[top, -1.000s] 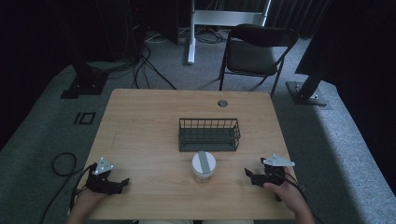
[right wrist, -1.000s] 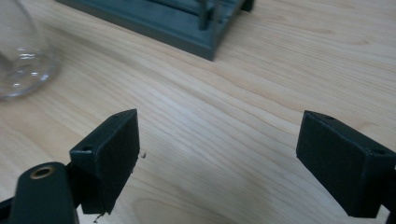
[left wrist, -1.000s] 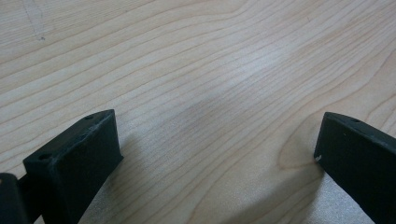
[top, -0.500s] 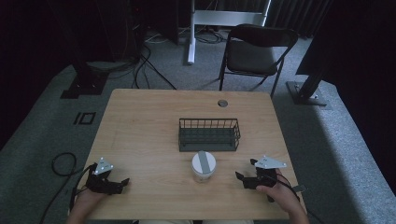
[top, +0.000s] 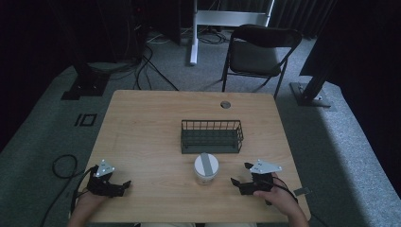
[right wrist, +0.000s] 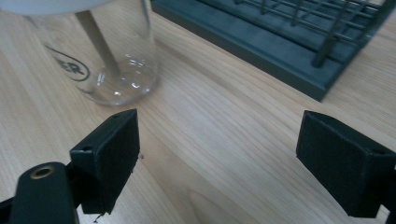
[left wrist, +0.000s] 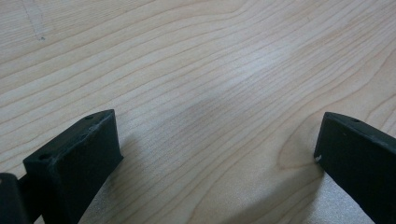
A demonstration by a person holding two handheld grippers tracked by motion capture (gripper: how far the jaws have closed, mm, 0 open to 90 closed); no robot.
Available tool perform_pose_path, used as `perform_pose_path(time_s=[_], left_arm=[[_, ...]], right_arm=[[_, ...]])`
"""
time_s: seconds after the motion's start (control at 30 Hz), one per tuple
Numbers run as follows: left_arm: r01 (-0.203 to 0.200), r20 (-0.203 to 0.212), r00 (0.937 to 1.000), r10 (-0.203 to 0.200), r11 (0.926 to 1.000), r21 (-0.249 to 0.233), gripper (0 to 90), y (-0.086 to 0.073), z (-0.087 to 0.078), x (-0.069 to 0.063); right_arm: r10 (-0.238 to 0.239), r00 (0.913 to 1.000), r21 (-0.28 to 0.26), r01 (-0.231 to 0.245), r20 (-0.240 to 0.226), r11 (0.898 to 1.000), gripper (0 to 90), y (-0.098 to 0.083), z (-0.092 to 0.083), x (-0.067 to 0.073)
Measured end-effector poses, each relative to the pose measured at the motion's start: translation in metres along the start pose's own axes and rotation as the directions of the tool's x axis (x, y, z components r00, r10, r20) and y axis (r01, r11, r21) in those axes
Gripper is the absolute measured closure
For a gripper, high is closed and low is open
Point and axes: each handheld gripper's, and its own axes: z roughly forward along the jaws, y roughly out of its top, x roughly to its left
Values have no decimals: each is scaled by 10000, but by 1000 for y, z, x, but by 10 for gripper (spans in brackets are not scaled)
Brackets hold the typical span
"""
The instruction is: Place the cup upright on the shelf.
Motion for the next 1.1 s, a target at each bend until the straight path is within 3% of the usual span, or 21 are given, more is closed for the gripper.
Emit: perform_pose_path(time_s=[0.17,0.43,1.1], left_arm=[[9,6,10000,-9,10000,0,5,0,0,0],[8,7,10000,-8,10000,6,5,0,0,0],[9,9,10000,-9,10000,6,5,0,0,0]], right_arm=[[-332,9981,-48,329,-523,9994,132,3,5,11],[-657,9935,-164,644,-924,9978,132,9,12,23],[-654,9857,-699,551,-1550,9960,130,19,34,44]])
